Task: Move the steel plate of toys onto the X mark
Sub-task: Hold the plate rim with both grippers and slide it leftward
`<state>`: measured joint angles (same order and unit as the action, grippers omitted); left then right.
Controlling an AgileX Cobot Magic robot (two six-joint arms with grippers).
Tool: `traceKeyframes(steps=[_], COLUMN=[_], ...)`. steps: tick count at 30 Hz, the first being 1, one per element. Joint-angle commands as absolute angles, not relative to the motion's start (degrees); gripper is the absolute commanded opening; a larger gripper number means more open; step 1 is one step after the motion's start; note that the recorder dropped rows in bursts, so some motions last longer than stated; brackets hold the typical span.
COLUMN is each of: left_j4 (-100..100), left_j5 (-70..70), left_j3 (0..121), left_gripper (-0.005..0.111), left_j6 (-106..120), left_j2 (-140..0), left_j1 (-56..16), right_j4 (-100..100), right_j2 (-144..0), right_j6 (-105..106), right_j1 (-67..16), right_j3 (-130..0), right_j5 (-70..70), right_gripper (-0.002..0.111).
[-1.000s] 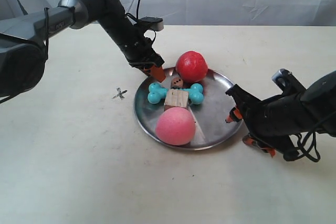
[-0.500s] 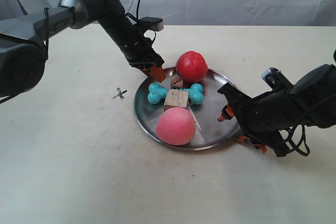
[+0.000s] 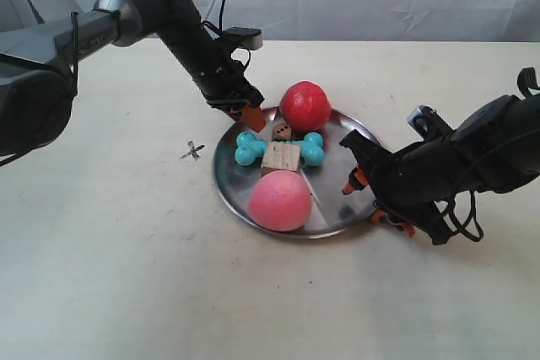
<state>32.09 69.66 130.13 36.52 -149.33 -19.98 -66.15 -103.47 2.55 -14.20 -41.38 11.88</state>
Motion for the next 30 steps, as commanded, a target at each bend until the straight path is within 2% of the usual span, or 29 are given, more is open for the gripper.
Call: traceKeyframes(steps=[1, 4, 7, 9, 30], left_j4=[29.9, 28.8, 27.5, 27.5, 21.1], left_j5=[70.0, 70.0, 70.0, 70.0, 70.0], left_j3=[130.3, 130.3, 130.3, 130.3, 130.3], left_gripper=[0.044, 0.034, 0.012, 0.0, 0.0], left_j6=[35.7, 34.5, 33.7, 33.0, 28.3], left_j2=[-149.5, -149.5, -149.5, -149.5, -148.5], left_j1=[-20.1, -20.2, -20.4, -20.7, -23.7], right_j4=[-65.8, -65.8, -65.7, -65.7, -63.6], right_j2=[-103.7, -103.7, -103.7, -103.7, -106.0], right_j6=[3.3, 3.4, 3.3, 3.3, 3.3], right_j1=[-13.8, -13.8, -13.8, -13.8, -13.8], right_j3=[-42.7, -42.7, -42.7, -42.7, -42.5], right_j5=[11.6, 11.5, 11.5, 11.4, 14.4], right_gripper=[0.035, 0.02, 0.001, -0.001, -0.001])
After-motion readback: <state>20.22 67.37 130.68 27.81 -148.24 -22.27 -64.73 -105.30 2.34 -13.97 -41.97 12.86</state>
